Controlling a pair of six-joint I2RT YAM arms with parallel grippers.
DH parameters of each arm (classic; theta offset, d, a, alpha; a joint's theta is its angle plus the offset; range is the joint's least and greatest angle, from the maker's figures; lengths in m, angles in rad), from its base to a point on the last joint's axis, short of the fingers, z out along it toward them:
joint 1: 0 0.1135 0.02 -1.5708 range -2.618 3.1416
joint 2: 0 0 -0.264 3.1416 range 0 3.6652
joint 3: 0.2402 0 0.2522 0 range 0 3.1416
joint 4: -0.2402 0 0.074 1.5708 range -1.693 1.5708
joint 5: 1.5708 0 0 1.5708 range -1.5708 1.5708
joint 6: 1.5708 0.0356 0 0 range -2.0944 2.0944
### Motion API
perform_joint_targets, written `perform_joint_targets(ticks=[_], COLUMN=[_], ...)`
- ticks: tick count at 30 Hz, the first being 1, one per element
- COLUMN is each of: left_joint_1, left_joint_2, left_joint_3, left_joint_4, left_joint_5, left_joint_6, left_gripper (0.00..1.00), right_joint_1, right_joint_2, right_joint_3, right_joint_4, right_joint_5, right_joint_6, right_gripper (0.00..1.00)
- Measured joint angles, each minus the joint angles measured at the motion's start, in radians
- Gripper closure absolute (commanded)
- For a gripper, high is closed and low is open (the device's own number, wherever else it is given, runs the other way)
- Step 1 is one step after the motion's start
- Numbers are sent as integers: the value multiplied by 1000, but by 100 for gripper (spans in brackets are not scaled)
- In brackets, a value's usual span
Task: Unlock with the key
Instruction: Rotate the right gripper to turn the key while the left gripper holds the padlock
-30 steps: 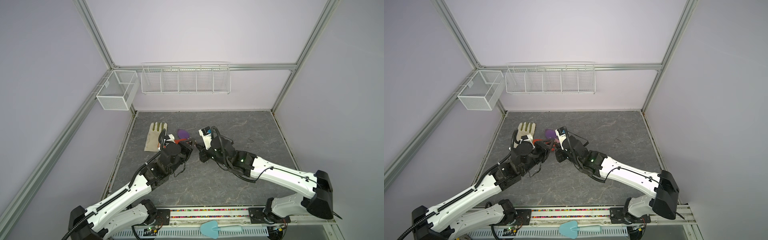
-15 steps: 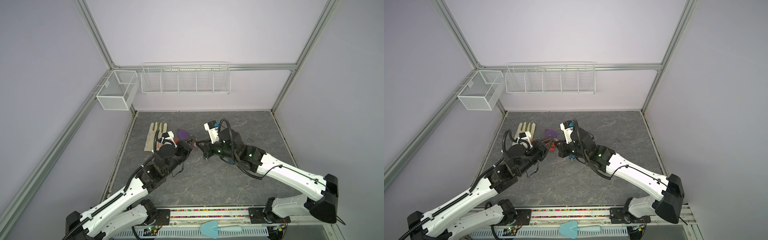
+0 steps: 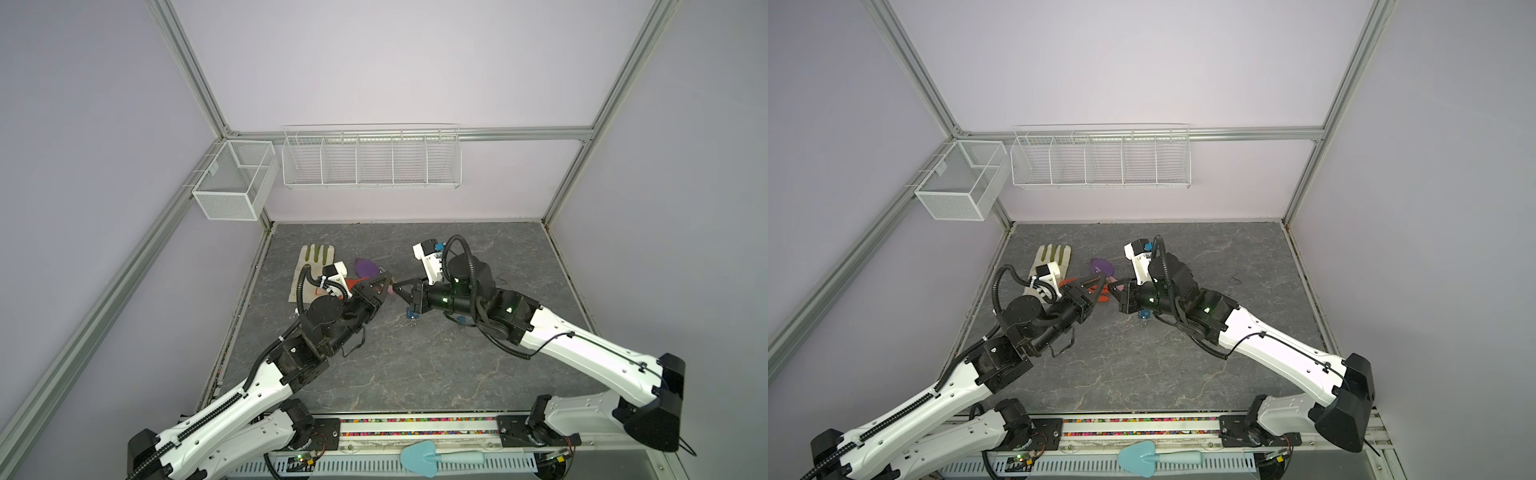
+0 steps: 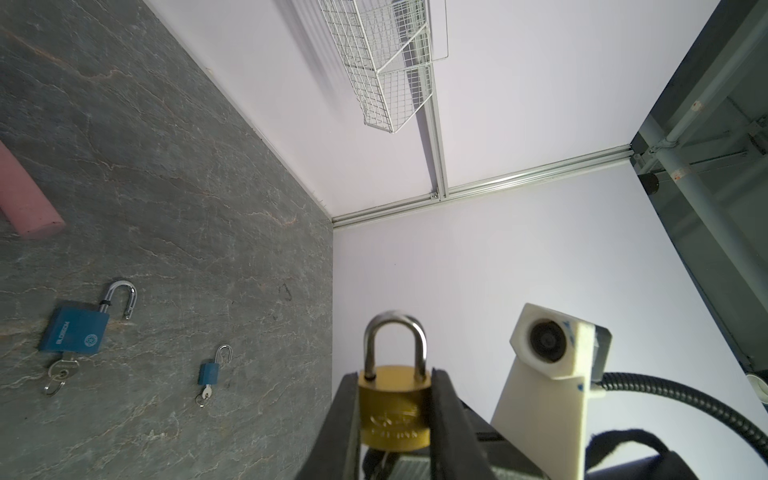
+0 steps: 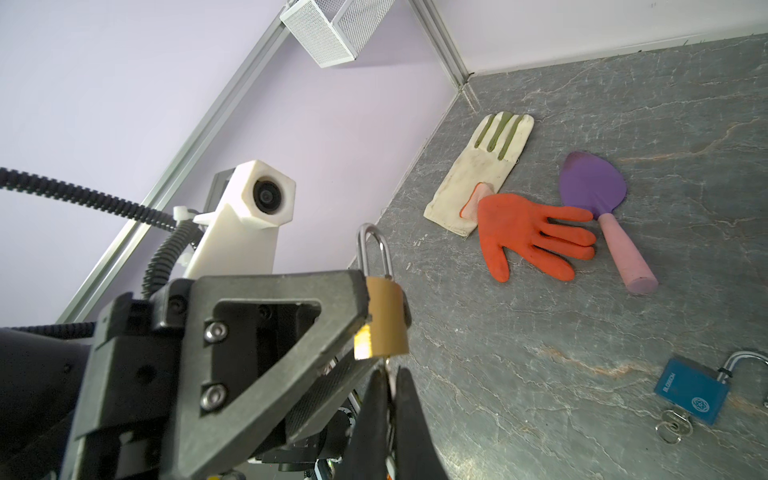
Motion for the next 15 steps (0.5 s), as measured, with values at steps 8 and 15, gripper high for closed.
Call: perform_joint_targets(ticks=[8, 15], left_joint_1=[-8, -12], left_joint_2=[27, 31], left_joint_3=[44, 130], left_joint_4=[-50, -177], left_joint_5=[-19, -87], left_joint_6=[46, 138], left_gripper=[100, 100], right_joint_1=[1, 5], right_joint_2=[3, 4], right_joint_3=[23, 36], right_joint_4=[-53, -100], right_joint_5=[53, 109], right_joint_6=[-86, -156], right_gripper=[80, 52])
